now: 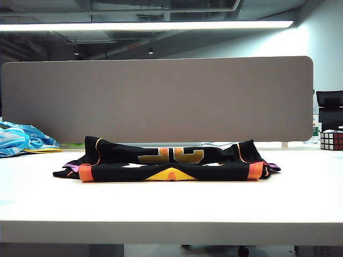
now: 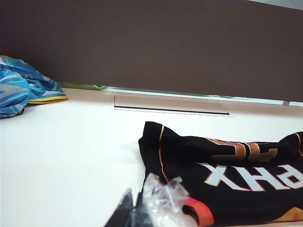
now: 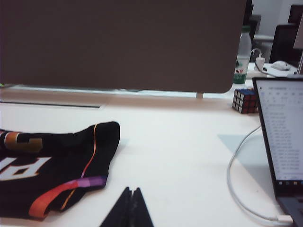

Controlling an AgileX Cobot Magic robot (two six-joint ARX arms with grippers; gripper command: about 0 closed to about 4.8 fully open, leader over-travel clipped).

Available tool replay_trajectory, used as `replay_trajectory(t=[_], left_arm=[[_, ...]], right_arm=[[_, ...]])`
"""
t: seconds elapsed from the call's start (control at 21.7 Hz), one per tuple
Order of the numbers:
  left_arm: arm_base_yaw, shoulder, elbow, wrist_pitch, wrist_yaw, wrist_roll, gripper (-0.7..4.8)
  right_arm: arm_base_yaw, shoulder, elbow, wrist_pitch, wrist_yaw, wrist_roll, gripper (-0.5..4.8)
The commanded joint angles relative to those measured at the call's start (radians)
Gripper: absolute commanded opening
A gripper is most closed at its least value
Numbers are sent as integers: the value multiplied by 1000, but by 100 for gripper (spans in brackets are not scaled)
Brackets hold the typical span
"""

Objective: Fold the bottom side of the basketball jersey horizontally towards the center, about one-third of the way, and then fold the bottom of the basketball jersey up towards the top, creating a neat rectangle.

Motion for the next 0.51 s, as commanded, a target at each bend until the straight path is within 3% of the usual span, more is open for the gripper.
replay_trajectory(t=[0.05,0.51], left_arm=[[2,-1,6,10,5,4,-6],[2,-1,6,5,5,4,-6]], right_arm=[[0,-6,-5,2,0,-3,-1],[0,-6,-5,-13,0,-3,-1]])
